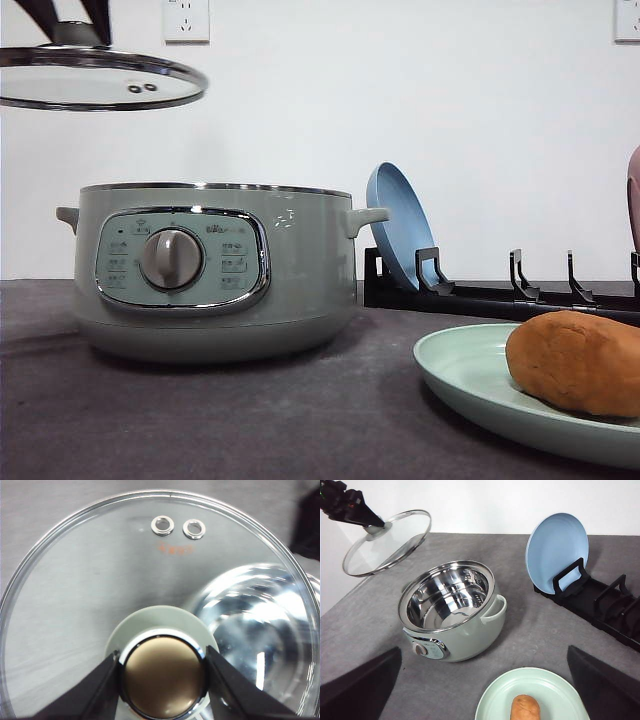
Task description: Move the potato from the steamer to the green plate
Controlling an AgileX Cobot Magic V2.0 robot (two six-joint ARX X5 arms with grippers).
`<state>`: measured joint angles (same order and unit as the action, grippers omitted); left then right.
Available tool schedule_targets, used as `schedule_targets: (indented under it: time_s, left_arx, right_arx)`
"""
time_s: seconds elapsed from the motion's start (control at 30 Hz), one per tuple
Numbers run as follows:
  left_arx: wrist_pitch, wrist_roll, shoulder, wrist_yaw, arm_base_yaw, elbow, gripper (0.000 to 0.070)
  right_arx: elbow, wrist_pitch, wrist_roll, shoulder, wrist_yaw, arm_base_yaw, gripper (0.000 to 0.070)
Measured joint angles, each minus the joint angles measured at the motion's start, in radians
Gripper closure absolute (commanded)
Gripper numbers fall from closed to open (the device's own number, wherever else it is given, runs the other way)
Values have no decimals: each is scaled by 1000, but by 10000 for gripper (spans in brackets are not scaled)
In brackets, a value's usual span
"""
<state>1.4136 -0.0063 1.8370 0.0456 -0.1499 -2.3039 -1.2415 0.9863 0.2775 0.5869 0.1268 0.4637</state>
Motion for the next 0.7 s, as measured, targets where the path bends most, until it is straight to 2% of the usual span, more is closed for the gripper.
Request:
schedule_targets:
  time_s: [0.5, 0.7]
  left_arx:
    - [-1, -7, 0, 2, -258, 82, 700]
    - [-11, -6, 0, 7, -295, 128, 700]
  right_arx:
    - [0, 0, 0, 0, 0, 0, 0]
    - [0, 0, 0, 0, 0, 0, 0]
